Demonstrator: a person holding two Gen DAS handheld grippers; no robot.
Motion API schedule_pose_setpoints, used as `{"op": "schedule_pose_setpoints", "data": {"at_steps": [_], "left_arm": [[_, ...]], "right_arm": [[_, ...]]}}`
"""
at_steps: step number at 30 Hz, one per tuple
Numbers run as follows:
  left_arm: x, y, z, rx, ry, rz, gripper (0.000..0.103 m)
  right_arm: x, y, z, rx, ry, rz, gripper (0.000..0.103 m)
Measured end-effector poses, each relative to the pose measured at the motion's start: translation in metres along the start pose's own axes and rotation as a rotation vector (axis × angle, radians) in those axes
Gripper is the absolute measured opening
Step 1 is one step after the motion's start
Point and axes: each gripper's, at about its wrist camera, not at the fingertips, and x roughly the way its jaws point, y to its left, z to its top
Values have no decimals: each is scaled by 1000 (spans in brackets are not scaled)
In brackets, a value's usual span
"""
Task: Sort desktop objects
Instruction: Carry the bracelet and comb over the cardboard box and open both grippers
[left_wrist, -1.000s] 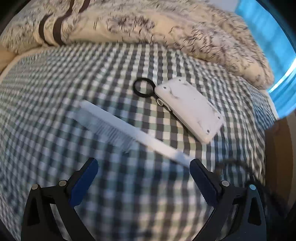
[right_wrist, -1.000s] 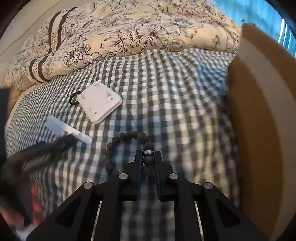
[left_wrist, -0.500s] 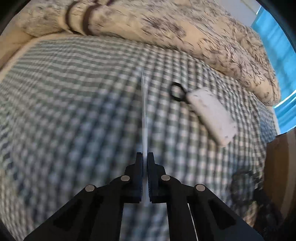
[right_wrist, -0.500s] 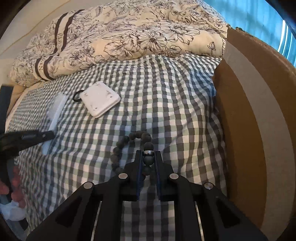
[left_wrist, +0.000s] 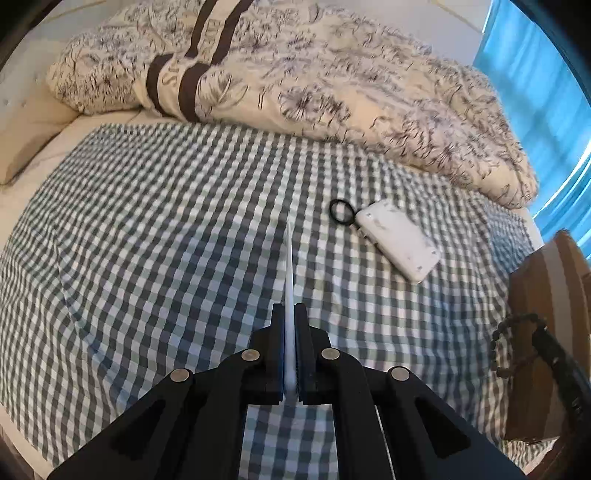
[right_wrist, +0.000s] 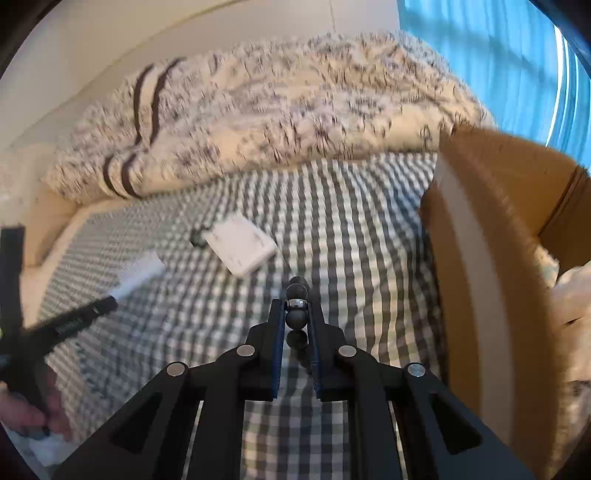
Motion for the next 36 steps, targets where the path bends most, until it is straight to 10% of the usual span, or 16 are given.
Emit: {"op": "schedule_pose_setpoints", "data": {"at_steps": [19, 28, 36], "left_arm": [[-105, -85, 3, 196, -181, -67, 4], [-174, -202, -1, 394, -261, -269, 4], [-154, -311, -37, 586, -204, -378, 7]], "right_arm": [[-128, -42, 29, 84, -267, 9, 12], [-181, -113, 34, 165, -368, -89, 12], [-162, -176, 30, 232, -252, -135, 12]]}}
